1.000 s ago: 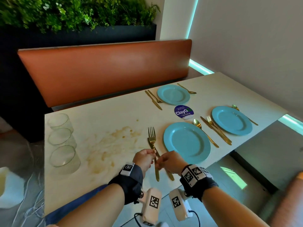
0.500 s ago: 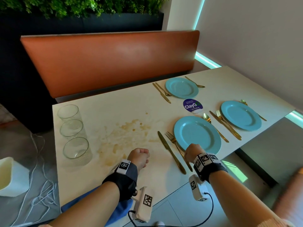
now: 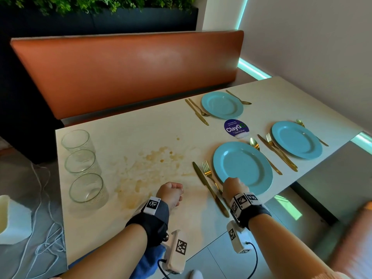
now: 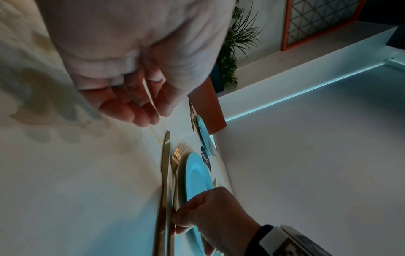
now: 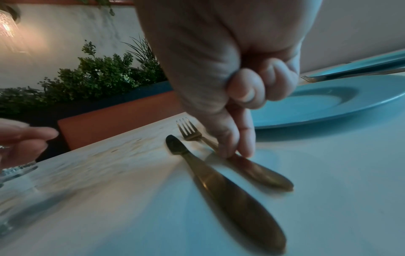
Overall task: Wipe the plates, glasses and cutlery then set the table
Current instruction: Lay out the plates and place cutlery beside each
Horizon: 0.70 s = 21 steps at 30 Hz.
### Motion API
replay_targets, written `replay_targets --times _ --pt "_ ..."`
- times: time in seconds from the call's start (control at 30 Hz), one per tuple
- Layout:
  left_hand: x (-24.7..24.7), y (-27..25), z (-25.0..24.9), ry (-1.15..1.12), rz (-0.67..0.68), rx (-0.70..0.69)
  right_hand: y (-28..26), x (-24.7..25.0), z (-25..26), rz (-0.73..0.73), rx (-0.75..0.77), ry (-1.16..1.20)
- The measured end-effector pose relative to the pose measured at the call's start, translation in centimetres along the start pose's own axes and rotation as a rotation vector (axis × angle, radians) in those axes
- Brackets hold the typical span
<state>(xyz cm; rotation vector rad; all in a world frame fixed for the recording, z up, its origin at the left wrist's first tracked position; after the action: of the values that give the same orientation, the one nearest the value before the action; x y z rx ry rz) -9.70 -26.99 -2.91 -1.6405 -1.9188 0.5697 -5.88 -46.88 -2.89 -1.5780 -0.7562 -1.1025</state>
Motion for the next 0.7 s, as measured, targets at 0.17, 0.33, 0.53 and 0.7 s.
replay_targets --times 0.17,0.33,0.53,0.7 --pt "-0.2 0.0 -0.1 0.007 0.006 -0.007 -0.4 0.0 0.1 -0.017 0.013 -0.018" --pt "0.0 -0.2 0.0 -0.002 0.007 -0.013 -0.9 -0.1 -0.4 -0.010 0.005 -0.028" --pt "0.5 -0.7 -0.1 0.009 0.004 -0.036 -1.6 0.7 -0.3 -0.013 0.000 -0.014" --pt "2.7 -1.9 -1.5 0.001 -0.060 -0.156 -2.7 3.5 3.9 -0.036 0.177 0.035"
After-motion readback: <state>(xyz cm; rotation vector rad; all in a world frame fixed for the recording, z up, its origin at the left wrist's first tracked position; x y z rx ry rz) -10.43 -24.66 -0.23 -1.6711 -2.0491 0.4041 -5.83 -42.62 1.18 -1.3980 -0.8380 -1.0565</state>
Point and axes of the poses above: each hand's wrist, its own y-axis towards the middle knuckle, its own x-axis out of the back of the hand, z = x × y, the point moved 3 cm from there along y, towards the middle knuckle
